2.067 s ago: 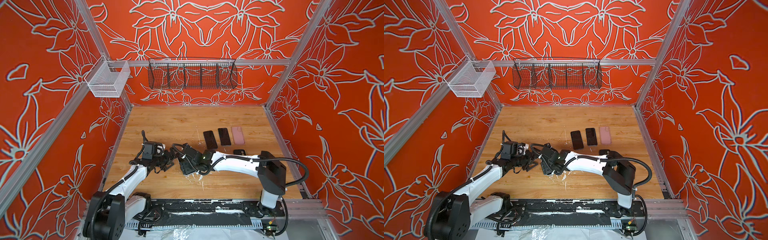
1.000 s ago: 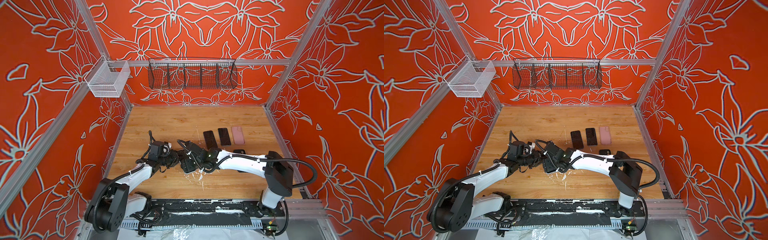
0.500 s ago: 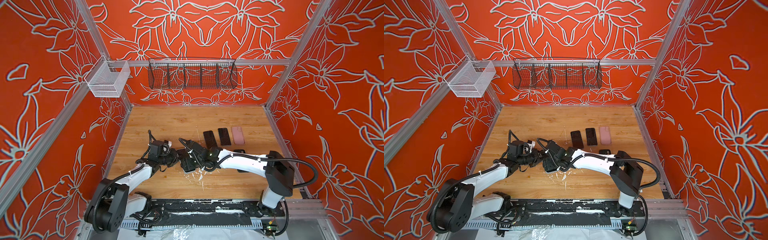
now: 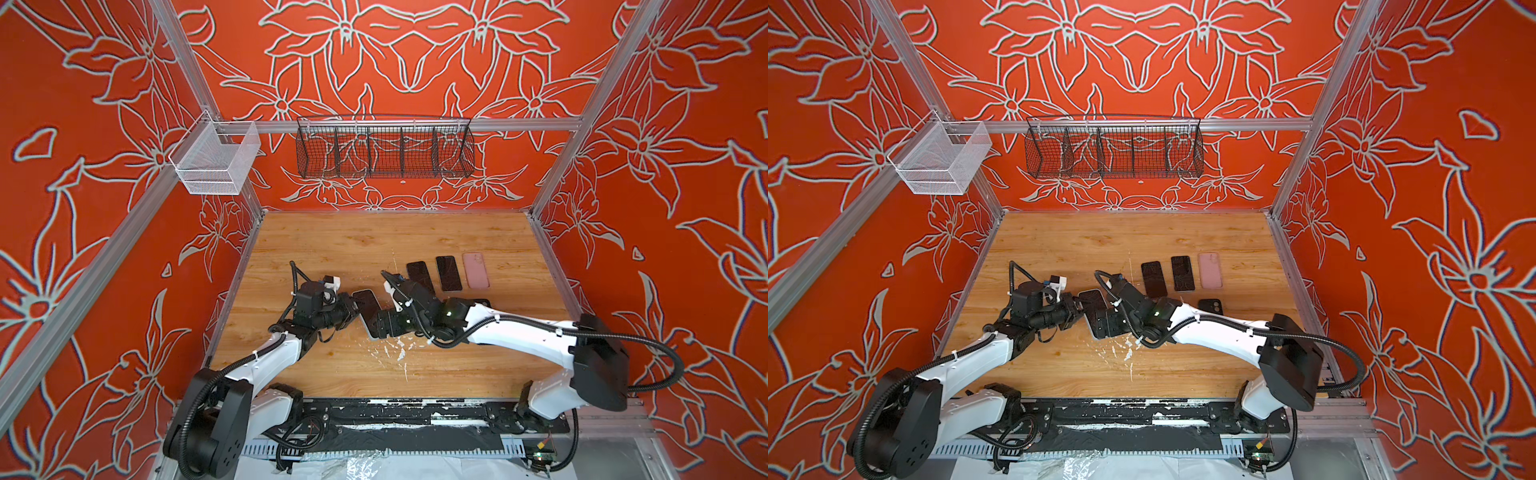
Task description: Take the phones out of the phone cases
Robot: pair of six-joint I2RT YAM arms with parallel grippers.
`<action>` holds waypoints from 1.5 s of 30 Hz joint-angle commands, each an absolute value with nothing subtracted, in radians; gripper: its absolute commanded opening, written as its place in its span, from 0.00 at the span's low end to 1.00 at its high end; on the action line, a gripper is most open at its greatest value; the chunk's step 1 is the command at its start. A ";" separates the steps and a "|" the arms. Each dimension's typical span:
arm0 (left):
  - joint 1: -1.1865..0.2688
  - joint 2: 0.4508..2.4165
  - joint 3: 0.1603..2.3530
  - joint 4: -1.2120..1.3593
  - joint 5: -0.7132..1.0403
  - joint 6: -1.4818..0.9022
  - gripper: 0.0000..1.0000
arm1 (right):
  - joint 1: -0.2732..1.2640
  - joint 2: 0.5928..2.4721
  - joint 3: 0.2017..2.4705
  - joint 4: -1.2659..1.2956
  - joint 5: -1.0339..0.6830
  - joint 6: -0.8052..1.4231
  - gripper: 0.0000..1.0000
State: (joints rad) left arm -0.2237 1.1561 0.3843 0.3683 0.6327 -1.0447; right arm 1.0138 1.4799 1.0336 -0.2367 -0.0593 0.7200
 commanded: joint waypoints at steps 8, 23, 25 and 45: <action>-0.253 1.288 0.331 0.936 0.502 -1.312 0.00 | 0.917 1.175 0.820 -0.146 -0.032 0.776 0.98; -0.446 1.677 0.509 1.420 0.300 -1.488 0.00 | 0.858 0.937 0.547 0.155 -0.105 0.947 0.79; -0.468 1.686 0.523 1.416 0.272 -1.474 0.00 | 0.856 0.962 0.543 0.174 -0.118 0.955 0.78; -0.524 1.447 0.533 1.074 0.144 -1.263 0.00 | 0.854 1.112 0.552 0.417 -0.184 1.035 0.67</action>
